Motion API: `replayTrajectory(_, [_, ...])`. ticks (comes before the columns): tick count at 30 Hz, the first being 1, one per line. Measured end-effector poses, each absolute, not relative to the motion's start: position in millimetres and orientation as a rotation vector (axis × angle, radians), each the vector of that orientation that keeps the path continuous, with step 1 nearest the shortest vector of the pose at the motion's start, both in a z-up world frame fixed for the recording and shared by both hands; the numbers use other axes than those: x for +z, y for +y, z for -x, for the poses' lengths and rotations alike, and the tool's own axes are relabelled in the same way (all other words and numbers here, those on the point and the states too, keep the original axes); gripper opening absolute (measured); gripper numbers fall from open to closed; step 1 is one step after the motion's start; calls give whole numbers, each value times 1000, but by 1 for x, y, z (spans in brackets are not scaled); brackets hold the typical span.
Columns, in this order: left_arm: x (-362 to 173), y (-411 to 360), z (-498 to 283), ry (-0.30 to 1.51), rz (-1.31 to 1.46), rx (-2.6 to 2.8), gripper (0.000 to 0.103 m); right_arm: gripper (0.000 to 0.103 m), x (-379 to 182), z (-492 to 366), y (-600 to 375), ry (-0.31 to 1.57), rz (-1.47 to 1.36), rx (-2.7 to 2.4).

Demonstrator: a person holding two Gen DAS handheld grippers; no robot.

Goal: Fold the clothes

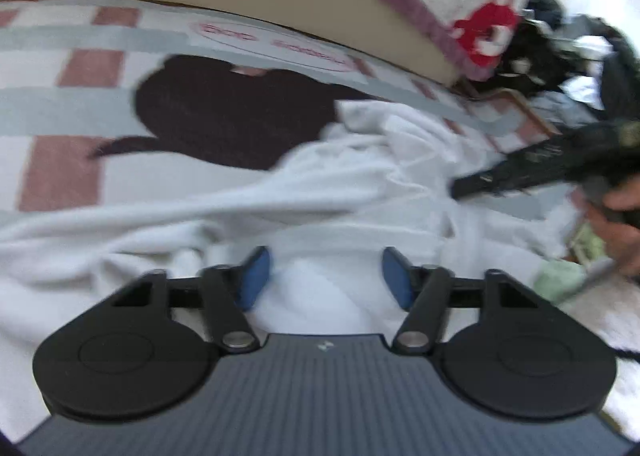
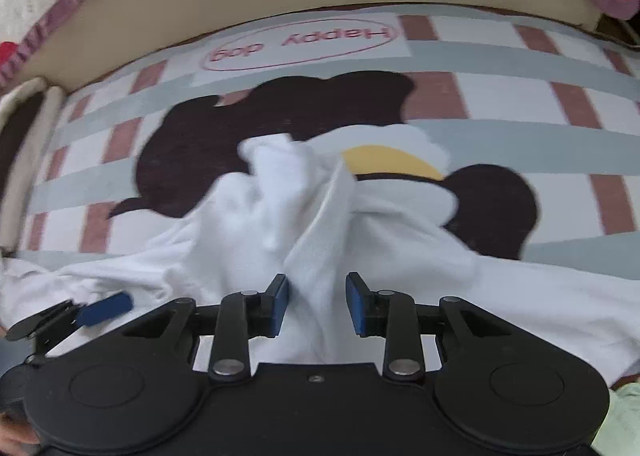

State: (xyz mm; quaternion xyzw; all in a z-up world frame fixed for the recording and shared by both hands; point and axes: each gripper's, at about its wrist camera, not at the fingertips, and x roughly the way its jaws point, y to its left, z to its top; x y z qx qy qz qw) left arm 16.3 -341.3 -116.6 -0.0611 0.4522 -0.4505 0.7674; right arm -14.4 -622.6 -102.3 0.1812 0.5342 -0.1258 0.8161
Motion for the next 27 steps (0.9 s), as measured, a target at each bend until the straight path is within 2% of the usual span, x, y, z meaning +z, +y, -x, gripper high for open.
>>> replayTrajectory(1, [-115, -338, -15, 992, 144, -989, 2, 36, -102, 15, -622, 1137, -347, -306])
replayTrajectory(2, [-113, -335, -14, 1003, 156, -1001, 2, 32, -101, 15, -623, 1128, -291, -346])
replayTrajectory(4, [-110, -328, -11, 1024, 179, -1023, 2, 15, -96, 17, -621, 1092, -187, -387])
replayTrajectory(7, [-104, -322, -6, 1052, 168, -1053, 4, 15, -87, 20, -630, 1049, -257, -377])
replayTrajectory(9, [-99, -319, -4, 1063, 147, -1062, 5, 18, -83, 23, -639, 1026, -334, -375])
replayTrajectory(10, [-94, -319, -3, 1051, 126, -1043, 14, 28, -82, 26, -645, 1019, -390, -377])
replayTrajectory(11, [-90, -320, -3, 1040, 103, -1009, 26, 45, -82, 30, -651, 1011, -451, -376])
replayTrajectory(12, [-87, -323, -5, 1029, 69, -937, 62, 50, -82, 34, -656, 1005, -509, -374])
replayTrajectory(13, [-84, -327, -7, 1006, 30, -854, 78, 54, -82, 37, -659, 1003, -561, -368])
replayTrajectory(19, [-62, -340, -10, 871, 3, -837, 76, 61, -89, 40, -656, 1014, -641, -319])
replayTrajectory(27, [-78, -396, -27, 976, 32, -986, 76, 62, -115, 30, -664, 1138, -715, -333])
